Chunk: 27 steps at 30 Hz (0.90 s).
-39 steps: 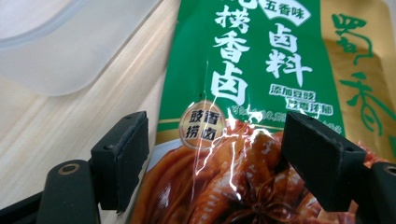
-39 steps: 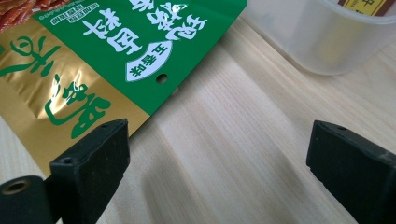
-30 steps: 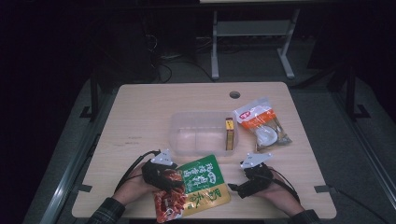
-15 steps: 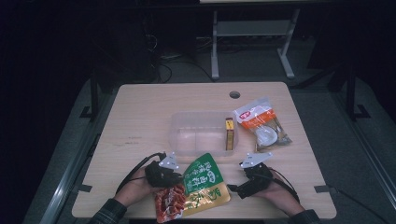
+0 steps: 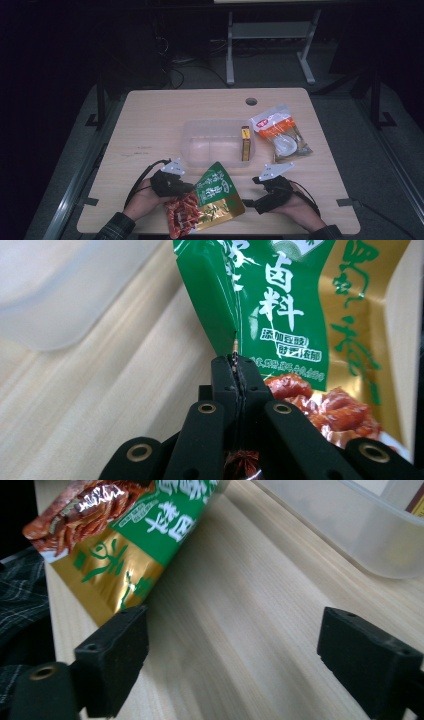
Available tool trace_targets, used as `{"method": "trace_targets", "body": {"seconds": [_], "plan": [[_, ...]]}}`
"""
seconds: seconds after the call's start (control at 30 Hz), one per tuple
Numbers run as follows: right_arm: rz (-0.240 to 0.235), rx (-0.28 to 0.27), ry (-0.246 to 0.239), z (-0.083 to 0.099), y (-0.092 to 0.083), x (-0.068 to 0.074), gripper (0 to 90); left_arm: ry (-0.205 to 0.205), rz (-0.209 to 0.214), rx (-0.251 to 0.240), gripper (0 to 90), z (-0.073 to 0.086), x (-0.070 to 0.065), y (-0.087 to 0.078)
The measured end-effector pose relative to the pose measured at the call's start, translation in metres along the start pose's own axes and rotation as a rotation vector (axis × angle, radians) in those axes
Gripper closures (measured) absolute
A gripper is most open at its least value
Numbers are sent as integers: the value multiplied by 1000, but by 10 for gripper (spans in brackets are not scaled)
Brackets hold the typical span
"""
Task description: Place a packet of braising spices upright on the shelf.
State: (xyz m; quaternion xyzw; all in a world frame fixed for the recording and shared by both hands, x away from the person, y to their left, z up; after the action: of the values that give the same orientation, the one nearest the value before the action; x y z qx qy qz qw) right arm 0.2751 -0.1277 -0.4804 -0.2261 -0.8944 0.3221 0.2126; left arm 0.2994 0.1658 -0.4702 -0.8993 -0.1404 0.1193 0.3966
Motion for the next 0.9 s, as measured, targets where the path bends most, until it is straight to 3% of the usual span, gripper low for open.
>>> {"method": "trace_targets", "body": {"seconds": [0.43, 0.7, 0.9], "plan": [[-69, -18, -42, -2, -1, 8, 140, -29, -11, -165, 894, -13, 2, -32], [-101, -9, -46, -3, 2, 14, 142, -50, -82, -258, 895, -18, 9, -50], [-105, -44, -38, -10, 3, 16, 185, -79, -128, -316, 895, -20, 16, -62]]}}
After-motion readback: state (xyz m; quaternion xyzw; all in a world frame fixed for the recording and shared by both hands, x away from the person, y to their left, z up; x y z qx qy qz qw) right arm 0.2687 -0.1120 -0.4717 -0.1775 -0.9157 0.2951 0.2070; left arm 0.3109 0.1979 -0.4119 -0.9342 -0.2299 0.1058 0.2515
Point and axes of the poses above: each handheld gripper's, and its own axes: y roughly forward along the jaws, z roughly out of its underside, x roughly to its left, the point moved 4 cm from there along y, roughly forward along the jaws, and after that the axes turned 4 degrees about y, right-handed, at the moved point
